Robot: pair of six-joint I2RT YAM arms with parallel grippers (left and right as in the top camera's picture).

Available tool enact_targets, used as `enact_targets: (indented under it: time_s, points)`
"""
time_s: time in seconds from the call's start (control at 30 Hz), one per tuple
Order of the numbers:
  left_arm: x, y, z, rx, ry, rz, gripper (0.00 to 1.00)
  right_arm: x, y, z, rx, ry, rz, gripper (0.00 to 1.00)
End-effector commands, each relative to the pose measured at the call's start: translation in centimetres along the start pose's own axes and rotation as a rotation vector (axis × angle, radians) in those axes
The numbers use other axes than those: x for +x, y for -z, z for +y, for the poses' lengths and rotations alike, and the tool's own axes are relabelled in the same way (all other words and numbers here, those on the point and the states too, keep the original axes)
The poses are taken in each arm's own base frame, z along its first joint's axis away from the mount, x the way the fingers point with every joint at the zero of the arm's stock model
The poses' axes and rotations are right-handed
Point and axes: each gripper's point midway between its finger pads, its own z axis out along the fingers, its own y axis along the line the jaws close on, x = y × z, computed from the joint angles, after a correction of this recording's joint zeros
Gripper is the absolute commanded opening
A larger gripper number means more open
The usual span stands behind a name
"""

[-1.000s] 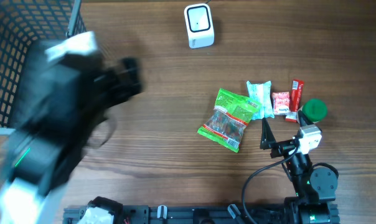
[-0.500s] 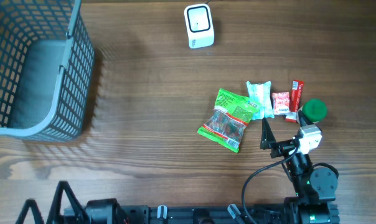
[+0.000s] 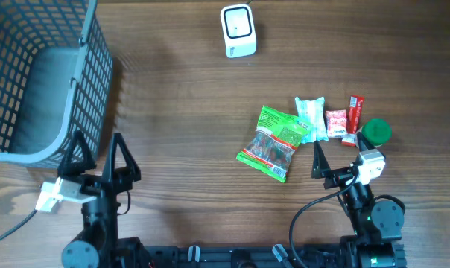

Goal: Scan the item barcode

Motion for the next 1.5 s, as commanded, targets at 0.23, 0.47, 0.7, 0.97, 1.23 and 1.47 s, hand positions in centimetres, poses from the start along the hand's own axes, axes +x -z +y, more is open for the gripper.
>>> enact_targets:
  time_s: [0.23,0.47,0.7,0.97,1.23,1.47]
  points:
    - [9.9,1.8,6.5,-0.172,0.021,0.268,1.00,-0.2,0.0,0.0,0.005,0.014,-0.010,1.00]
    - [14.2,3.5,6.8,-0.068,-0.333,0.497,1.00,-0.2,0.0,0.0,0.005,0.014,-0.009,1.00]
    - [14.1,3.5,6.9,-0.061,-0.399,0.496,1.00,-0.2,0.0,0.0,0.005,0.014,-0.009,1.00]
    - [14.1,3.5,6.9,-0.061,-0.399,0.496,1.00,-0.2,0.0,0.0,0.005,0.014,-0.009,1.00]
    - [14.1,3.5,6.9,-0.061,-0.400,0.496,1.00,-0.2,0.0,0.0,0.005,0.014,-0.009,1.00]
    - [14.1,3.5,6.9,-0.061,-0.400,0.496,1.00,-0.2,0.0,0.0,0.005,0.014,-0.009,1.00]
